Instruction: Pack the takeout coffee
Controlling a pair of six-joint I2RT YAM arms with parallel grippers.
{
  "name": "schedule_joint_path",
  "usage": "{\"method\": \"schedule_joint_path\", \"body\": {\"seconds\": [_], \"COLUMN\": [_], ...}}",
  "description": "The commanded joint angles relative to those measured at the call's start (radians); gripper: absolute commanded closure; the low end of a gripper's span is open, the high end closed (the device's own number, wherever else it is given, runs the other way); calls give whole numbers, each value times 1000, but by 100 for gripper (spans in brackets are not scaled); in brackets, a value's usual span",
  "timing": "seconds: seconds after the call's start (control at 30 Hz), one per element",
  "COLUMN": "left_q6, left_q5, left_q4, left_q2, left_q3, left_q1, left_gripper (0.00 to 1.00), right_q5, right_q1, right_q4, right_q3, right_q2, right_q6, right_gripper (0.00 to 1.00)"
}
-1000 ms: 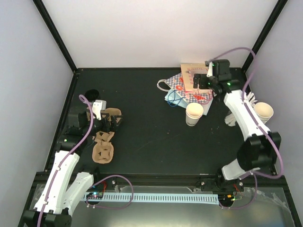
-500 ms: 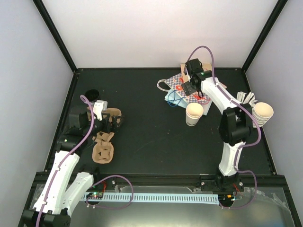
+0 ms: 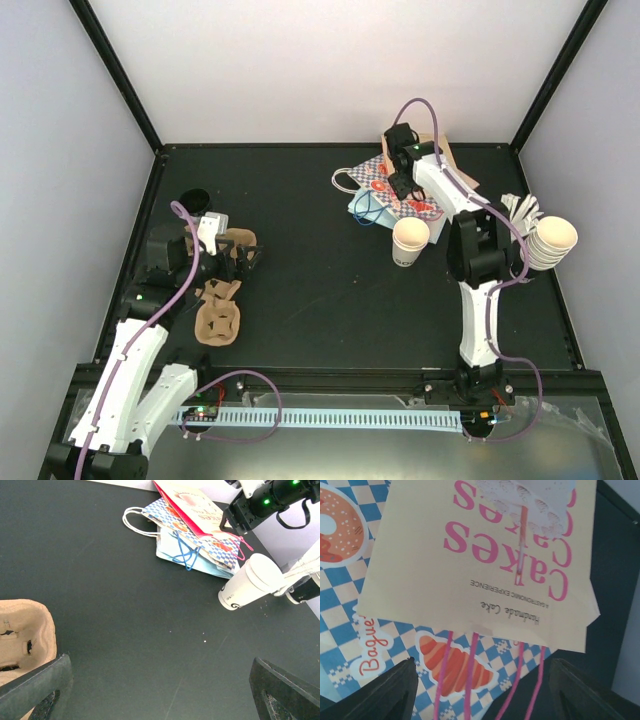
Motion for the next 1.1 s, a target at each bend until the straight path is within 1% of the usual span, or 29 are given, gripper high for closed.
{"method": "schedule_joint_path", "body": {"seconds": [0.0, 0.27, 0.4, 0.47, 0.6, 0.73, 0.87, 0.93, 1.07], "left_q6": [16, 14, 14, 14, 14, 14, 14, 14, 13], "left_q5": [8, 5, 9, 9, 8, 3, 0, -2, -5], "left_q4": [25, 26, 28, 28, 25, 24, 23, 23, 22], "left_q2": [-8, -3, 1, 2, 1, -5, -5, -5, -5], "left_q3": [0, -1, -1, 0, 1, 1, 2, 1, 2], "left_q1": [-7, -8, -9, -10, -10, -11, -12, -12, -13], "left_gripper": [1, 1, 1, 1, 1, 1, 1, 1, 1], "right_q5": [11, 18, 22, 18, -4, 14, 38, 63, 155], "right_q1": [-7, -27, -28, -30, -29, -29, -29, -29, -29], "right_q4": [-95, -135, -138, -136, -133, -119, -110, -88, -37], "right_q3": [62, 22, 5, -2, -7, -9, -7, -16, -22], "right_q2": [51, 60, 66, 66, 66, 69, 54, 31, -12], "right_q6": [21, 66, 69, 71, 71, 65, 62, 59, 44], "right_gripper": [27, 30, 37, 42, 44, 57, 87, 98, 99]}}
